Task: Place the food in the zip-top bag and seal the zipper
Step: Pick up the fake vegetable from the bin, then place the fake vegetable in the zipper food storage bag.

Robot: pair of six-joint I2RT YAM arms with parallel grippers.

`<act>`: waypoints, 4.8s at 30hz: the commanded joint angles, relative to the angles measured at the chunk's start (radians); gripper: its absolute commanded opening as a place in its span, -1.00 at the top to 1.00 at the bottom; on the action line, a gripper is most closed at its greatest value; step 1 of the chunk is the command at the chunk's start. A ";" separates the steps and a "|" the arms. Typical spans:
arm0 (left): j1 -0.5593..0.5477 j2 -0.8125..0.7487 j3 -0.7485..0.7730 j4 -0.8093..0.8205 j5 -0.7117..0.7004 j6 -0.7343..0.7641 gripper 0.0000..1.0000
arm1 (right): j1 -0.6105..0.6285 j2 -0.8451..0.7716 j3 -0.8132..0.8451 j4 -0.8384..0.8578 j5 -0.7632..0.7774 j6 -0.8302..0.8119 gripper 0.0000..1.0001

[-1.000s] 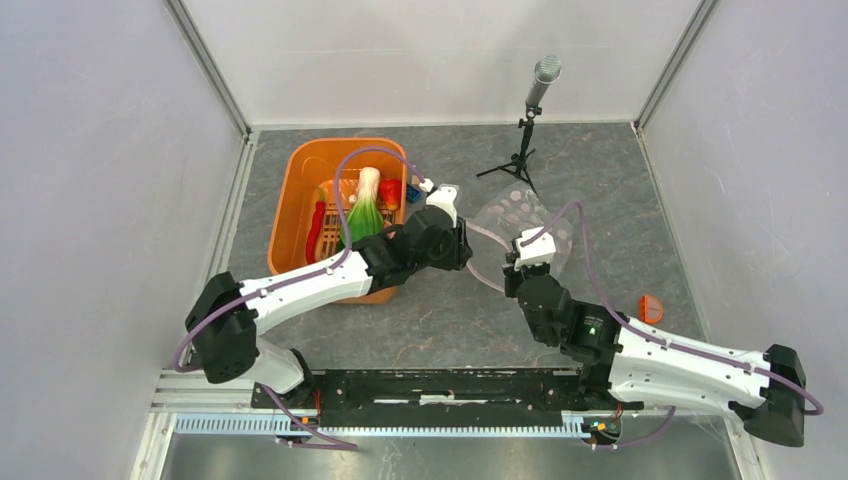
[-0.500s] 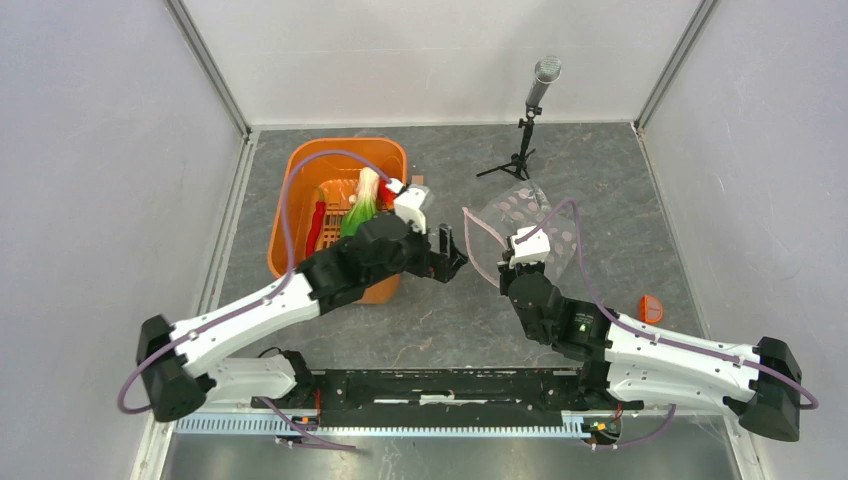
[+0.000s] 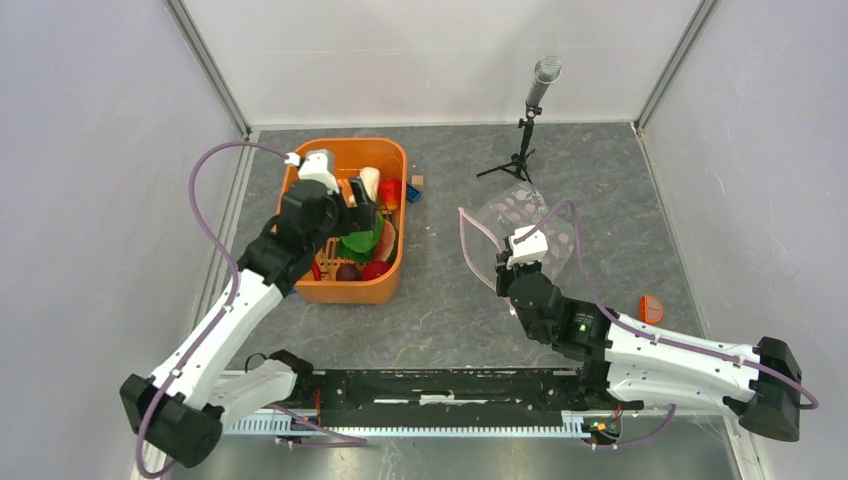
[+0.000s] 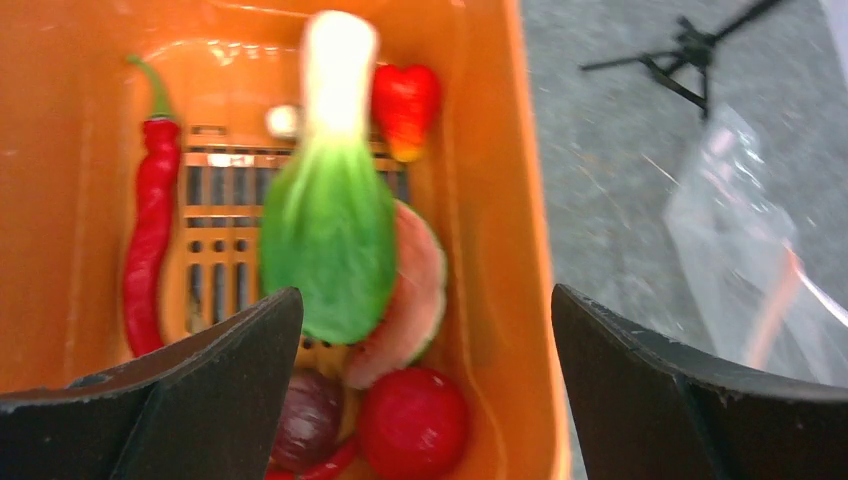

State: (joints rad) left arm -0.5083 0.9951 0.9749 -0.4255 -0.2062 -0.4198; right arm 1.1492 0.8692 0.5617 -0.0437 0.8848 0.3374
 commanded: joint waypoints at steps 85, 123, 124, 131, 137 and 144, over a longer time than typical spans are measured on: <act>-0.206 0.047 0.108 -0.300 0.732 -0.267 0.95 | -0.003 0.015 -0.040 0.258 -0.067 -0.008 1.00; -0.286 0.443 0.353 -0.538 0.550 -0.081 0.95 | 0.184 0.049 -0.071 0.381 -0.037 -0.296 1.00; -0.287 0.461 0.371 -0.567 0.534 -0.066 0.96 | 0.190 0.054 -0.072 0.391 -0.033 -0.313 1.00; -0.288 0.541 0.510 -0.673 0.541 0.018 0.95 | 0.216 0.093 -0.067 0.362 -0.002 -0.313 1.00; -0.288 0.592 0.544 -0.611 0.580 -0.001 0.87 | 0.216 0.026 -0.141 0.452 -0.027 -0.183 1.00; -0.289 0.680 0.645 -0.615 0.652 0.014 0.67 | 0.216 0.041 -0.096 0.377 -0.150 -0.148 1.00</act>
State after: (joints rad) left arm -0.7933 1.6382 1.5150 -1.0637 0.3565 -0.4538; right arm 1.3598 0.9035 0.4225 0.3443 0.7887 0.1383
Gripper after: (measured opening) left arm 0.249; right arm 0.009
